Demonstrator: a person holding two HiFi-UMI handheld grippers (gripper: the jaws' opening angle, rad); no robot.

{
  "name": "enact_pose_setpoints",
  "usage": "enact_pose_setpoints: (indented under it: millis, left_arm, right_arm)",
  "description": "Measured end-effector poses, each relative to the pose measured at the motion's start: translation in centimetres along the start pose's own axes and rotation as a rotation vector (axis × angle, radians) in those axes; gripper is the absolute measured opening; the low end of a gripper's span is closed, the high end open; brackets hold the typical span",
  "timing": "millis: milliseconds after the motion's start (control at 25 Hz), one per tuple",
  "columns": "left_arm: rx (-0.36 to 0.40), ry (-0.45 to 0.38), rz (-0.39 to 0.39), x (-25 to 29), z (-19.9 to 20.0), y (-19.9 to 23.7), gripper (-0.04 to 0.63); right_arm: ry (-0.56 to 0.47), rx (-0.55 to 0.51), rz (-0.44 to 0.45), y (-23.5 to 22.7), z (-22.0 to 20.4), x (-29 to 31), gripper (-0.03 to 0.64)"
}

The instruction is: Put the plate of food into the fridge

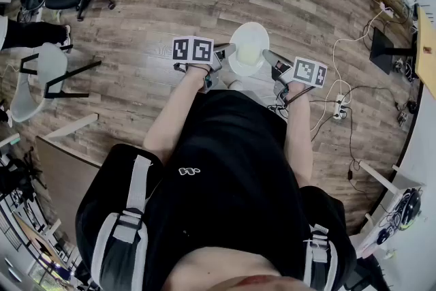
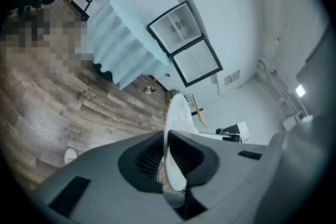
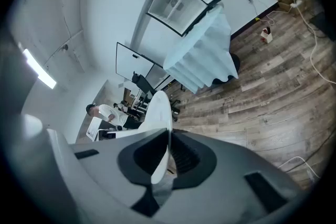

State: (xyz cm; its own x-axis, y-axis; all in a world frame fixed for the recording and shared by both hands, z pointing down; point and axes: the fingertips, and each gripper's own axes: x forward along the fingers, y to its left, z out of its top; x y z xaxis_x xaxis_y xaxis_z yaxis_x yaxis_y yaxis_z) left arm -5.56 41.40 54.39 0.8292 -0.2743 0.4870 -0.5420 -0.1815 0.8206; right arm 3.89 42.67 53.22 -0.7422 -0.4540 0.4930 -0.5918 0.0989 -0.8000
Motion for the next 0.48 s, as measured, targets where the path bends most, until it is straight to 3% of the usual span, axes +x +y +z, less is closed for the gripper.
enact_pose_setpoints:
  millis: [480]
  left_arm:
    - [-0.014, 0.002, 0.022, 0.9, 2.6, 1.3, 0.038]
  right_arm:
    - [0.006, 0.025, 0.006, -1.1, 2.3, 2.1, 0.026]
